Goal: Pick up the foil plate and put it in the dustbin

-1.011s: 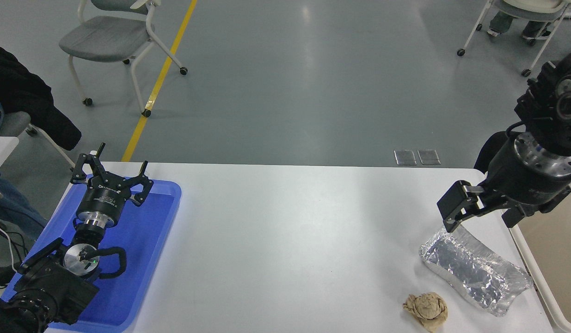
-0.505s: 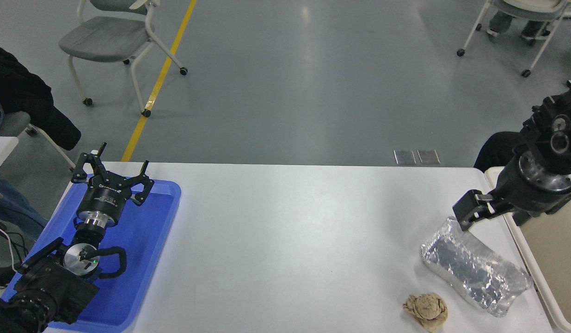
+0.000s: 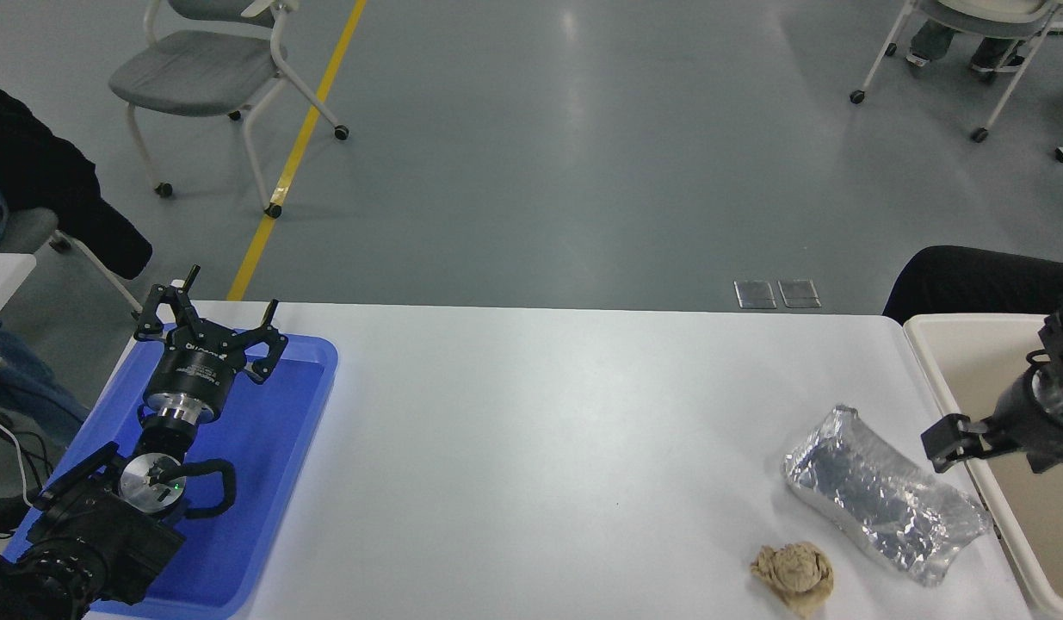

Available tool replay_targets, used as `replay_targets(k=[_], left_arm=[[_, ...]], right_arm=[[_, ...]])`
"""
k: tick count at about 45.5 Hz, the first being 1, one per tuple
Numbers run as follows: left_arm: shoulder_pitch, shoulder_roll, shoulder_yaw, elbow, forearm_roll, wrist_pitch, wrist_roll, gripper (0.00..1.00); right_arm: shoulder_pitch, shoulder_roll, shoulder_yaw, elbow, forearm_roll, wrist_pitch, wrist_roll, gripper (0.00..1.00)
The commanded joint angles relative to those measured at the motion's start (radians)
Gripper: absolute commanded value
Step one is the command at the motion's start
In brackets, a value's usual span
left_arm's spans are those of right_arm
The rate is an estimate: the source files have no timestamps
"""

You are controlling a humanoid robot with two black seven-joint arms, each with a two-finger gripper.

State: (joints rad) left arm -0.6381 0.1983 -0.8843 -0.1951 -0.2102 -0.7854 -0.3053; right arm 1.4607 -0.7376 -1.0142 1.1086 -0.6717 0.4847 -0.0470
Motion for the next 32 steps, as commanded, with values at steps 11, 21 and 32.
replay_targets(k=[11,21,32], left_arm=[[0.000,0.000,-0.001,0.000,0.000,0.000,0.000,1.00],[0.000,0.000,-0.001,0.000,0.000,0.000,0.000,1.00],[0.000,0.000,-0.001,0.000,0.000,0.000,0.000,1.00]], right_arm=[[-0.290,-0.023,0.206,-0.076,0.000,-0.106,-0.048,1.00],[-0.352,-0.013,0.255,-0.122,0.000,-0.136,-0.053,1.00],[-0.422,0.038,0.322,-0.158,0.038,-0.170,-0.063,0.98]])
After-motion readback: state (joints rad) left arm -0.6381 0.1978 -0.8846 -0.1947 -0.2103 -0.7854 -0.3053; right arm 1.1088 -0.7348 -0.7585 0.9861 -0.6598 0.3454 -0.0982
